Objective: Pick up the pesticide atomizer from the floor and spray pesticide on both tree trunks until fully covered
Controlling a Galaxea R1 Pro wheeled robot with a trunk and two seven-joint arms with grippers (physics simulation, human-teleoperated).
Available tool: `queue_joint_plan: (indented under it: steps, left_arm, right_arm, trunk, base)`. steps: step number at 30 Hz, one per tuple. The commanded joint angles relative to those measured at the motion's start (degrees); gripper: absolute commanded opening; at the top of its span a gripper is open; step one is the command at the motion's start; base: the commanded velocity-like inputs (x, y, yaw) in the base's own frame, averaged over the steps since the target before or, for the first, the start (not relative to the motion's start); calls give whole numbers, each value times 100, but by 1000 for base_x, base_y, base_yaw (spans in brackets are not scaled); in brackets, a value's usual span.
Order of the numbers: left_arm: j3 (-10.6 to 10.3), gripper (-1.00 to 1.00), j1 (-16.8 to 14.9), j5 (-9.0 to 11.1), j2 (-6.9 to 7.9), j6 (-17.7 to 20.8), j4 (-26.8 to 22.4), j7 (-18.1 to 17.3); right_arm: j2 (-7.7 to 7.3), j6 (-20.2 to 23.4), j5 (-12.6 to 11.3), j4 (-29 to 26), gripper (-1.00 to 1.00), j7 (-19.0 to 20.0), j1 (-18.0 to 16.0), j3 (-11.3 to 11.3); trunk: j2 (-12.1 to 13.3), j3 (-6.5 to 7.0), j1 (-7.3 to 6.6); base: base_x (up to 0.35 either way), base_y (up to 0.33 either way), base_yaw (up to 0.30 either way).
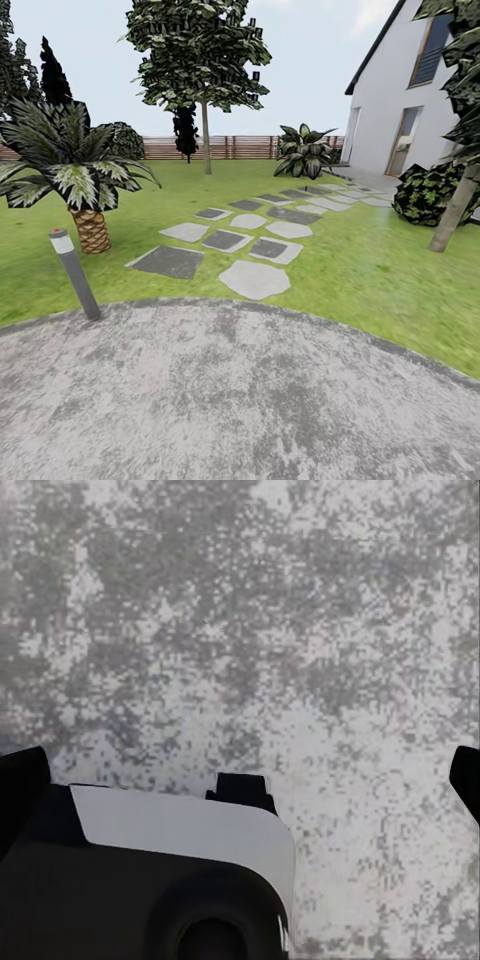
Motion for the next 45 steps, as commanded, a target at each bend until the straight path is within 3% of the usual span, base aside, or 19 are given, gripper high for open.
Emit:
queue_joint_plan:
  steps: [1, 10, 18, 25, 45]
  left_arm:
    - [-1, 100, 0, 0, 0, -11, 14, 0]
    - [-12, 100, 0, -3, -7, -73, 163, -3]
    - [-37, 100, 0, -98, -6, -439, 221, -7]
    - [-44, 100, 0, -188, -16, -470, 221, -5]
    - [-48, 100, 0, -201, -27, -473, 224, -7]
  right_arm:
    - [-2, -1, 0, 5, 100, -2, 1, 0]
    - [14, 5, -13, 179, 100, -3, 1, 2]
    - [40, -2, -19, 500, 100, 0, -2, 11]
    - [21, -3, -10, 488, 100, 0, -1, 6]
    - [9, -7, -26, 492, 100, -9, -1, -17]
  trunk:
    - [0, 0, 0]
    - [0, 0, 0]
    - [0, 0, 0]
    - [0, 0, 0]
    - [0, 0, 0]
  base:
    - [331, 164, 0]
    - [328, 164, 0]
    - [310, 164, 0]
    - [308, 158, 0]
    - [333, 120, 0]
